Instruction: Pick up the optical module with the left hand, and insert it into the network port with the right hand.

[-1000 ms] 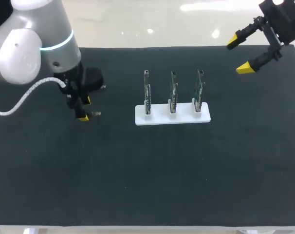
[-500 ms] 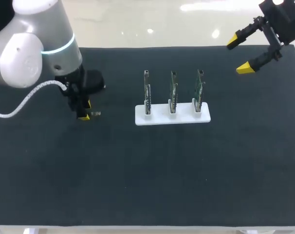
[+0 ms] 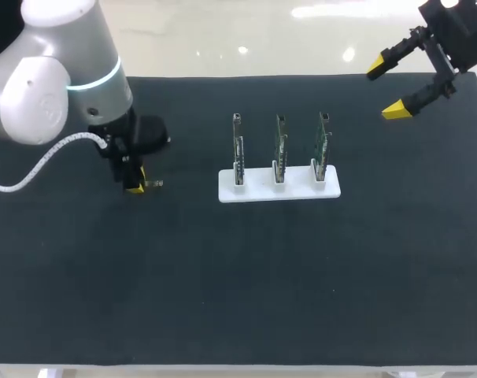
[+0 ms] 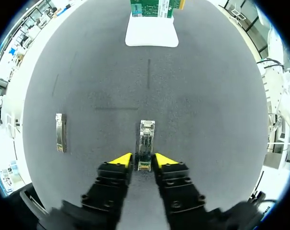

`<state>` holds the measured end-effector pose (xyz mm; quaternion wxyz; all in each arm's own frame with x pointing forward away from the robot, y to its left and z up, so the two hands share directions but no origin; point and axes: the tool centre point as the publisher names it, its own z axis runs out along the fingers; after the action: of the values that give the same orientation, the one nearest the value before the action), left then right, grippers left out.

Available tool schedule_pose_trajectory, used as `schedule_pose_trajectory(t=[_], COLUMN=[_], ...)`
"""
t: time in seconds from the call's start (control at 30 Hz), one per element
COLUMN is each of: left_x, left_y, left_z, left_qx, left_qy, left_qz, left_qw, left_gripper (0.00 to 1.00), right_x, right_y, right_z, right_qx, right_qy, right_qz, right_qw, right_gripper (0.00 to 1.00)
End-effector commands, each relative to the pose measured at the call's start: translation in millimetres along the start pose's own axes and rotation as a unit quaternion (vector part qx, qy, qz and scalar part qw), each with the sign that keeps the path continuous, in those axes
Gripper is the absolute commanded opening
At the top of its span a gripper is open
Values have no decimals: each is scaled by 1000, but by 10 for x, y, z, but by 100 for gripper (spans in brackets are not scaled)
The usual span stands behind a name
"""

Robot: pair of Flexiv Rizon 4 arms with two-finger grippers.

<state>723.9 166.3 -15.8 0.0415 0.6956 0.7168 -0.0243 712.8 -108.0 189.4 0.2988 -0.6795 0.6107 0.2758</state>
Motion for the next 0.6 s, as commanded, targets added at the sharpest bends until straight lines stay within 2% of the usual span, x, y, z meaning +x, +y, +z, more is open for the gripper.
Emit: schedule_pose_trajectory(t=[0.03, 0.07, 0.27, 0.5, 0.6], left_x=[19, 28, 43, 10, -26], left_y=[-5, -3, 15, -12, -32], left_z=[7, 4, -115, -497, -635], left_qx=[-1, -1, 6, 24, 28], left_qy=[0, 0, -5, -93, -116], left_qz=[1, 1, -3, 14, 16], left_qw=[1000, 1000, 1000, 995, 993], left_gripper=[17, 0, 0, 0, 0], right_x=[-4, -4, -4, -4, -4], right_y=[-4, -4, -4, -4, -4], right_z=[0, 0, 0, 0, 0], right_qx=[0, 0, 0, 0, 0], right_qy=[0, 0, 0, 0, 0], right_qz=[0, 0, 0, 0, 0], right_qw=[1000, 1000, 1000, 1000, 1000], right_gripper=[100, 100, 100, 100, 100])
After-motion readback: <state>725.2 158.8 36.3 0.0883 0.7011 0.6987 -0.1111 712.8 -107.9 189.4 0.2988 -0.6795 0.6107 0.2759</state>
